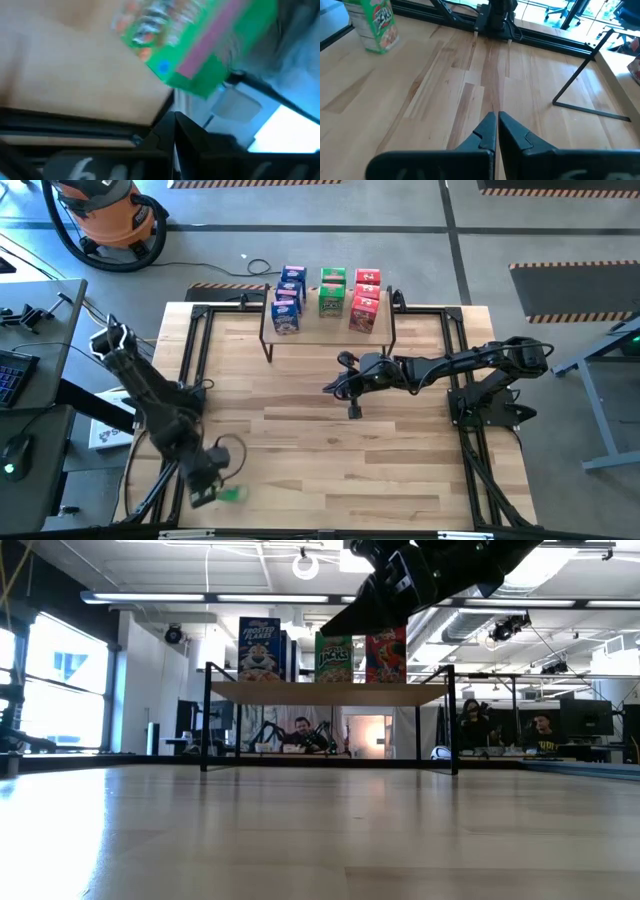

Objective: Stack cereal on shelf
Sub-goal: Move the green cereal into the center of the table

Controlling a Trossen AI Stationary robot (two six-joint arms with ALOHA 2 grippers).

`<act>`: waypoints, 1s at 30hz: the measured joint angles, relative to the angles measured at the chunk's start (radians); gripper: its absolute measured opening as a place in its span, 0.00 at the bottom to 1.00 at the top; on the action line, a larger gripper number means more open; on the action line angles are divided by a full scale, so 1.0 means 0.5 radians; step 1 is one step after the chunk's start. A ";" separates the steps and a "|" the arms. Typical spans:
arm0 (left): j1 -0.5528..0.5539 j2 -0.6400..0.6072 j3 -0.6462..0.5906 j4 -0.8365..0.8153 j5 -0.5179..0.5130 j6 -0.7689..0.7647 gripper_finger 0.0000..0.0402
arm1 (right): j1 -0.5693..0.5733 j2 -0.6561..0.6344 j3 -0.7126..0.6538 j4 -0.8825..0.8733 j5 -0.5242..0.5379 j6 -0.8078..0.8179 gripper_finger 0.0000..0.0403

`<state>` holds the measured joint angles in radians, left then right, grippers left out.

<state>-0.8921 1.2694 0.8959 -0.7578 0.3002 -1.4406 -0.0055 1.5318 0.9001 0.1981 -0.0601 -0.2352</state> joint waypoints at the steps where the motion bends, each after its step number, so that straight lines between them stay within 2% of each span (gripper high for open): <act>1: -0.048 0.020 -0.004 0.067 -0.015 -0.042 0.00 | 0.000 0.000 0.000 -0.006 0.000 -0.001 0.00; 6: -0.204 0.083 -0.162 0.636 -0.380 -0.191 0.00 | 0.000 0.000 0.000 -0.019 0.000 -0.001 0.00; 9: -0.234 0.145 -0.259 0.845 -0.542 -0.237 0.00 | 0.000 0.000 0.000 -0.020 0.000 -0.001 0.00; 14: -0.220 0.271 -0.286 0.866 -0.738 -0.110 0.00 | 0.000 0.000 0.000 -0.030 0.000 0.000 0.00; 18: -0.155 0.330 -0.287 0.837 -0.992 0.007 0.00 | 0.000 0.000 0.000 -0.030 0.000 0.020 0.00; 25: 0.000 0.413 -0.287 0.781 -1.419 0.201 0.00 | 0.000 0.000 0.000 -0.044 0.000 0.044 0.00; 30: 0.170 0.475 -0.287 0.829 -1.630 0.448 0.00 | 0.000 0.000 0.001 -0.043 0.000 0.154 0.00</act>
<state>-0.8071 1.5072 0.7525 -0.3432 -0.5147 -1.2166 -0.0055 1.5318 0.9005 0.1768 -0.0601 -0.1581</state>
